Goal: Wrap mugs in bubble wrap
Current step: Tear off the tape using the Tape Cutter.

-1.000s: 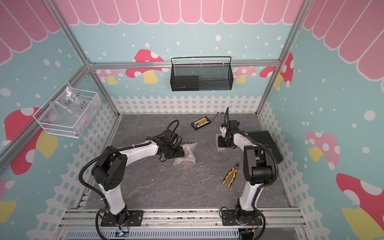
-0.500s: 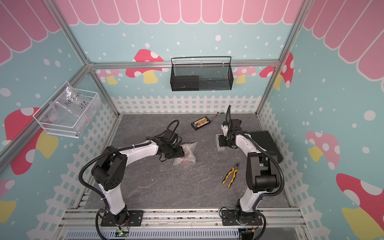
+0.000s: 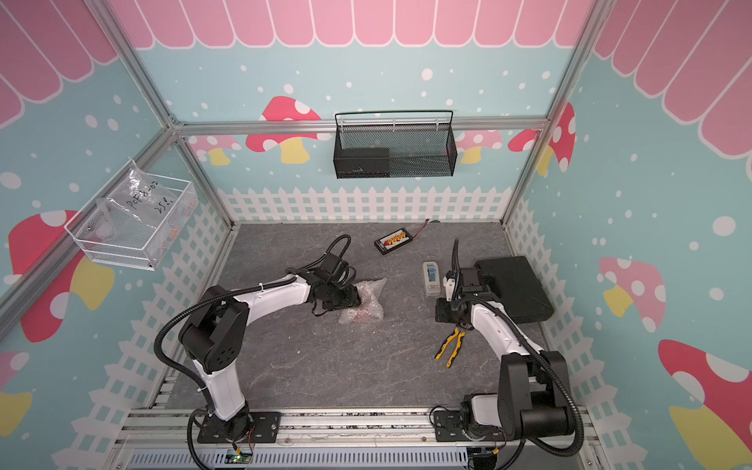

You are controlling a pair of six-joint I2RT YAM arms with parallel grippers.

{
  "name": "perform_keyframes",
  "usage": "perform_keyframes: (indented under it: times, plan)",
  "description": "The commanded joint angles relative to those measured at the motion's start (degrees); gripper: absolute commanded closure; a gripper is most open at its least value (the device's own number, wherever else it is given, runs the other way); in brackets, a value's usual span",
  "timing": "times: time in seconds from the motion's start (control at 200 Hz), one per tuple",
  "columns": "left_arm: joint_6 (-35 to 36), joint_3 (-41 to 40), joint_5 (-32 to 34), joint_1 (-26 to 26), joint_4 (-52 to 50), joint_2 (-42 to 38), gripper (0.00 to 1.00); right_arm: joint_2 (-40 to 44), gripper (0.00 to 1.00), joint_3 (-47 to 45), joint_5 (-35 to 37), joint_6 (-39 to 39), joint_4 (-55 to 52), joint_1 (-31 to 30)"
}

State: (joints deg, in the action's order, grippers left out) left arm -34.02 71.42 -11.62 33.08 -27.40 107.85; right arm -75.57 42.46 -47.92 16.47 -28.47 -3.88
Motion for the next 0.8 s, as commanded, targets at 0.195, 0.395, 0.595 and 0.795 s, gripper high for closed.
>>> perform_keyframes:
  times: [0.195,0.395,0.595,0.795]
  plan:
    - [0.97,1.27,-0.17,-0.2,-1.37,-0.32,0.41,3.32,0.96,-10.51,0.59,5.09,0.93,-2.42]
    - [0.97,1.09,-0.22,-0.21,-1.34,-0.54,0.41,4.72,0.84,-9.5,3.8,4.89,-1.6,-2.45]
    - [1.06,1.2,-0.42,-0.16,-1.42,-0.45,0.41,8.56,0.57,-7.14,7.46,4.59,-5.06,-2.46]
    - [1.24,1.25,-0.34,-0.13,-1.39,-0.54,0.41,7.11,0.44,-1.27,-0.48,-2.59,0.01,0.3]
